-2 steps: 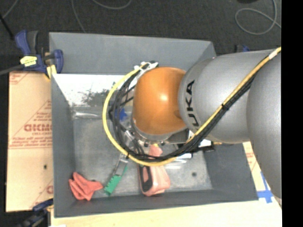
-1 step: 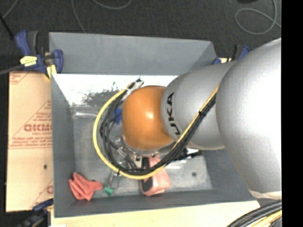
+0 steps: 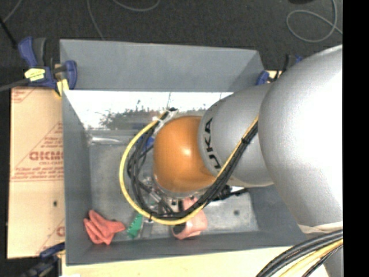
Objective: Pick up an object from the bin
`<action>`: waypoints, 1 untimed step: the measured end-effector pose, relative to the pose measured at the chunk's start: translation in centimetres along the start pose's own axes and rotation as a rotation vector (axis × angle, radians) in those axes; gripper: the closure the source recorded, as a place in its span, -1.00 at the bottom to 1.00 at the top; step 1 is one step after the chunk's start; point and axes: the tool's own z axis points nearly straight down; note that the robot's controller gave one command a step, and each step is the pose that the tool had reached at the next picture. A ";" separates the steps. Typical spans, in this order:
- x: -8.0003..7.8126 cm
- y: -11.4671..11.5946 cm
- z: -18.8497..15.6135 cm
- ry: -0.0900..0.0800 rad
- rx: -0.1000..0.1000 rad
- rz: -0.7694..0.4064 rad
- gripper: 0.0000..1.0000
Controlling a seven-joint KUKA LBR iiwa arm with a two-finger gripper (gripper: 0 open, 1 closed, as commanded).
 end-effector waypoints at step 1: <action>-0.1 -1.0 -4.7 0.003 -0.001 0.026 -1.00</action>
Offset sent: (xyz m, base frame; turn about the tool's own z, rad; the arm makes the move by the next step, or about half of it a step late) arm -0.0029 -0.0408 0.0499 0.2152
